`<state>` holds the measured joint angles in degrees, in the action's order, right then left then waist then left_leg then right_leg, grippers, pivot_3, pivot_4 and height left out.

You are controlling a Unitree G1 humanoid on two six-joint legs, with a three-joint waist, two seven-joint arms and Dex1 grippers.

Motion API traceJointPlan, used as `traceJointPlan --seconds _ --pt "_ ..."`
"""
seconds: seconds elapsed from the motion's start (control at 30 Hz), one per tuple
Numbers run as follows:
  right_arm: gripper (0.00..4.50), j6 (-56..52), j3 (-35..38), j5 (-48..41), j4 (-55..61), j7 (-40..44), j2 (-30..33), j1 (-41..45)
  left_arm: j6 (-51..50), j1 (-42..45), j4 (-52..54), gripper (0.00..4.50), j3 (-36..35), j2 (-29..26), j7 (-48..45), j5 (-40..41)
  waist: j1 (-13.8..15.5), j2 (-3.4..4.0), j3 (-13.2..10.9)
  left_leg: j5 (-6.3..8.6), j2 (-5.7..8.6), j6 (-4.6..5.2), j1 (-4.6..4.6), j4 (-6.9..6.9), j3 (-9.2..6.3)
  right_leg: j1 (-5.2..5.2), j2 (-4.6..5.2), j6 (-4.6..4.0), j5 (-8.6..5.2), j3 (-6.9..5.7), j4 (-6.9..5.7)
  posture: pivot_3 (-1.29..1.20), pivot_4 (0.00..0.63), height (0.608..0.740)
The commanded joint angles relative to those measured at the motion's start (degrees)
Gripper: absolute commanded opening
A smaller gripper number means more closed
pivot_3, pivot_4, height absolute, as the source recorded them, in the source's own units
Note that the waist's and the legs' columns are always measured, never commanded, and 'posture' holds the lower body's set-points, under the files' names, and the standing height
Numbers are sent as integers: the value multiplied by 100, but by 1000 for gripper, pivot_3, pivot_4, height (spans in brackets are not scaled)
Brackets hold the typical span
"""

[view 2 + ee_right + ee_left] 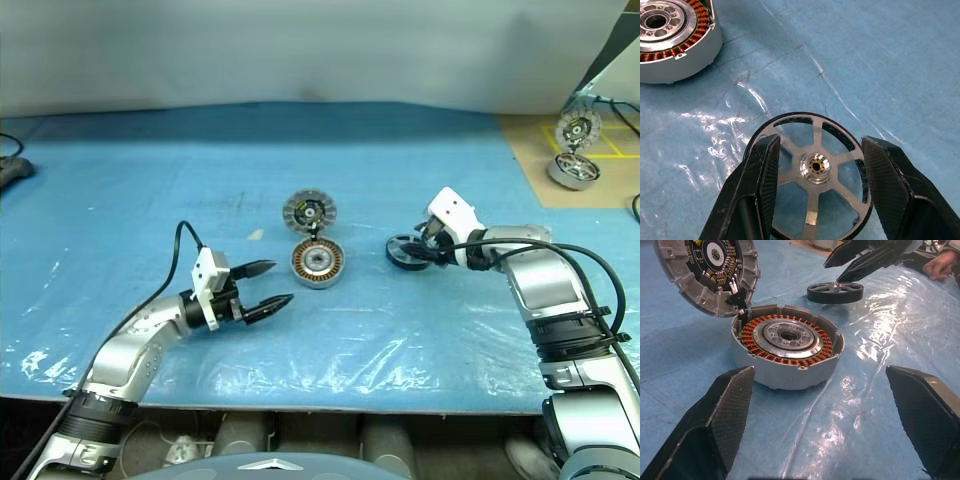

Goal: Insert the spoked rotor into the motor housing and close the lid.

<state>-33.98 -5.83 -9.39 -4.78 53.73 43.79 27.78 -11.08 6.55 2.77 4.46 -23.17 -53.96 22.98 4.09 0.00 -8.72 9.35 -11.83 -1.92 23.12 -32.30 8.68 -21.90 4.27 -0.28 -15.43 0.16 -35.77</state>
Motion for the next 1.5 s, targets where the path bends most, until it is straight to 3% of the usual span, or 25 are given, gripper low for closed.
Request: traceJointPlan --seconds 0.03,0.47,0.7,0.9,1.13,1.37,1.5 --pt "2686 43 -10 80 -68 12 62 8 75 -77 298 4500 5 7 16 23 0 0 0 0 0 0 0 -1 0 0 0 0 0 0 0 0 150 740" --pt "2686 191 -282 358 -138 117 88 -317 926 -129 -770 4500 -219 -76 -552 -12 10 1 1 2 -3 5 -3 -10 1 7 0 -19 -10 0 -3 0 150 740" --pt "1205 195 -346 416 -61 129 66 -406 1261 84 -1319 4500 -214 -15 -720 -94 3 -3 2 12 -7 19 -57 -10 0 65 0 -27 -15 -1 4 0 150 740" --pt "1205 119 -187 242 189 152 85 -469 850 48 -613 4500 -66 80 -380 -121 15 -3 2 14 -5 22 -90 -2 5 91 3 -29 -18 7 11 0 150 740" --pt "1205 -761 389 -830 947 228 -371 -115 429 -35 -13 4500 4 106 -80 -105 -15 4 -1 12 -6 22 -64 6 8 56 -4 -30 -18 11 9 0 150 740" --pt "1205 -1231 230 -1214 1526 -45 -809 140 399 -80 -42 4500 -113 -66 -231 -26 25 9 -4 5 -5 9 -34 6 7 32 -1 -29 -18 6 11 0 150 740" --pt "1205 -1354 166 -1345 1615 -109 -935 202 740 -16 -634 4500 -263 -153 -515 -34 50 9 -4 3 -2 5 -30 8 6 30 2 -28 -17 4 13 0 150 740"
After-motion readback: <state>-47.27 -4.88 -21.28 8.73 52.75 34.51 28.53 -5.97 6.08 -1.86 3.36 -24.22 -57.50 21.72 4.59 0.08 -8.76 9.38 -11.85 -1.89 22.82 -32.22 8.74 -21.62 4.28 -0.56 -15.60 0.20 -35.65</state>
